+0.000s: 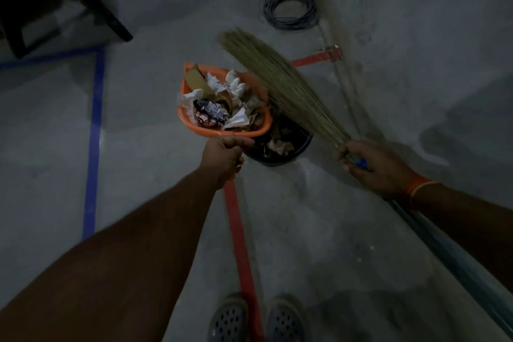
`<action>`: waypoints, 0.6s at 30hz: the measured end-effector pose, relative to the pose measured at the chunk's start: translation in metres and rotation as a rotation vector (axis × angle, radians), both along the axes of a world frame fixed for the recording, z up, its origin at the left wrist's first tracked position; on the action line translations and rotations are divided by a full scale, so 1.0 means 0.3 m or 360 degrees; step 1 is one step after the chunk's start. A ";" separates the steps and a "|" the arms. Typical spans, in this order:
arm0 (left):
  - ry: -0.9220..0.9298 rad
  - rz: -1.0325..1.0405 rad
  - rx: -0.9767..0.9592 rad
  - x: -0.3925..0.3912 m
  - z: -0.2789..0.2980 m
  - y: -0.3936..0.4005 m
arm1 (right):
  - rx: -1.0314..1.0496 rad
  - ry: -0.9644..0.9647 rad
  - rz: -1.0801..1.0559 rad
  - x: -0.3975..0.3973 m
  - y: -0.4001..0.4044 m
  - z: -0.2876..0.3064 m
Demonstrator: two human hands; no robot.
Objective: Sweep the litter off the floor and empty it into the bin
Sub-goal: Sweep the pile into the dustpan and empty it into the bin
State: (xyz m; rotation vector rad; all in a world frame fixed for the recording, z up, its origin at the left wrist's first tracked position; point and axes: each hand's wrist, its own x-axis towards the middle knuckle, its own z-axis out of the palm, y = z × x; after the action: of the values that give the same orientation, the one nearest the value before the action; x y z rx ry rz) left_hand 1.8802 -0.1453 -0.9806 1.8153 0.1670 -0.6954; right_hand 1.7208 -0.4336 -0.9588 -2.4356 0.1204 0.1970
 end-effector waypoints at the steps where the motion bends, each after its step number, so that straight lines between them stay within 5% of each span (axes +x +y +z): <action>1: 0.0000 -0.0002 0.0007 0.004 0.004 -0.007 | 0.0007 0.0005 -0.0014 0.001 -0.009 0.000; 18: 0.0048 -0.0337 0.0336 -0.013 0.026 0.000 | 0.0035 0.0123 -0.0205 -0.087 -0.076 0.043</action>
State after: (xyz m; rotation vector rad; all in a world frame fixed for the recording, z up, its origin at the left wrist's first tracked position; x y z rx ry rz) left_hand 1.8763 -0.1454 -0.9728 2.0449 0.0704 -0.8814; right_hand 1.6946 -0.4566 -0.9459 -2.3892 0.3066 0.2335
